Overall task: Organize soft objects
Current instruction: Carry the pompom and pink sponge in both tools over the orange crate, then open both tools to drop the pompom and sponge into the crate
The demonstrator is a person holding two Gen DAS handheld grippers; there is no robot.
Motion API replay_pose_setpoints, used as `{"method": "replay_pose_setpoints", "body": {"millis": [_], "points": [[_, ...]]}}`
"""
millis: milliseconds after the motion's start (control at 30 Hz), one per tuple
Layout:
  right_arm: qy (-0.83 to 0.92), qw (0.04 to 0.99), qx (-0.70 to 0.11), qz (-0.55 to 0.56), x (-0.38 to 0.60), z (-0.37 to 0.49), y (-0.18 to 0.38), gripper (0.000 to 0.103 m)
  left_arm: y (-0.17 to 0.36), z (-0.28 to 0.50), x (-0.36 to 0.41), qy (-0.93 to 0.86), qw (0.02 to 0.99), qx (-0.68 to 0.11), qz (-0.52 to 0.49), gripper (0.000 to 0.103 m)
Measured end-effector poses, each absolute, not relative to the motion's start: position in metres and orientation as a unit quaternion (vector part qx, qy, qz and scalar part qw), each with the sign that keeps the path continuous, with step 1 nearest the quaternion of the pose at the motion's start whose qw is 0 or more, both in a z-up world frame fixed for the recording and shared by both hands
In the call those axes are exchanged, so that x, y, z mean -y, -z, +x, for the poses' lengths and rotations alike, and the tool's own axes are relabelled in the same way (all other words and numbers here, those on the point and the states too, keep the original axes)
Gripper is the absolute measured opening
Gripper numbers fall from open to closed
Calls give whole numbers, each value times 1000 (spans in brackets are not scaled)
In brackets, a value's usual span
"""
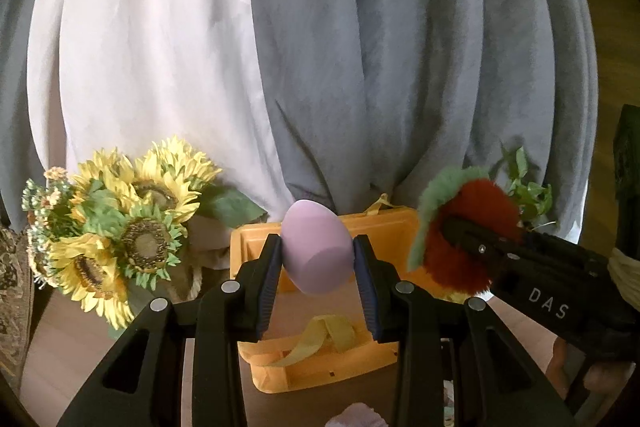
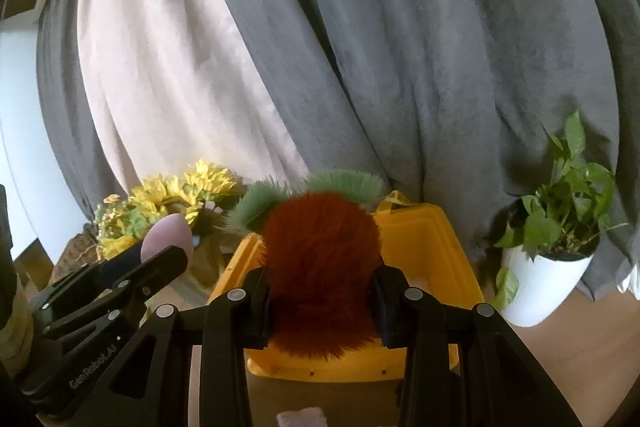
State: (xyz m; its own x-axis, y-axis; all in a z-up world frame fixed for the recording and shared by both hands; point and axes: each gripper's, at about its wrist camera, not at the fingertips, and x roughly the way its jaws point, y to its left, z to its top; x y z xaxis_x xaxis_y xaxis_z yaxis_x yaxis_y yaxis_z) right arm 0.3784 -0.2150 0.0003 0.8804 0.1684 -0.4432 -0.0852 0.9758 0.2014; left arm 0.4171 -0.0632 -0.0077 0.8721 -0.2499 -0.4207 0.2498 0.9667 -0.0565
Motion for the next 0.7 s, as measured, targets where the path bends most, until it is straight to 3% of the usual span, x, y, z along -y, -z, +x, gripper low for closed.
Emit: {"method": "replay_pose_setpoints", "body": {"millis": [700], "points": [[-43, 941, -324, 88, 227, 471, 62, 39, 78, 510, 84, 135, 941, -310, 19, 37]]}}
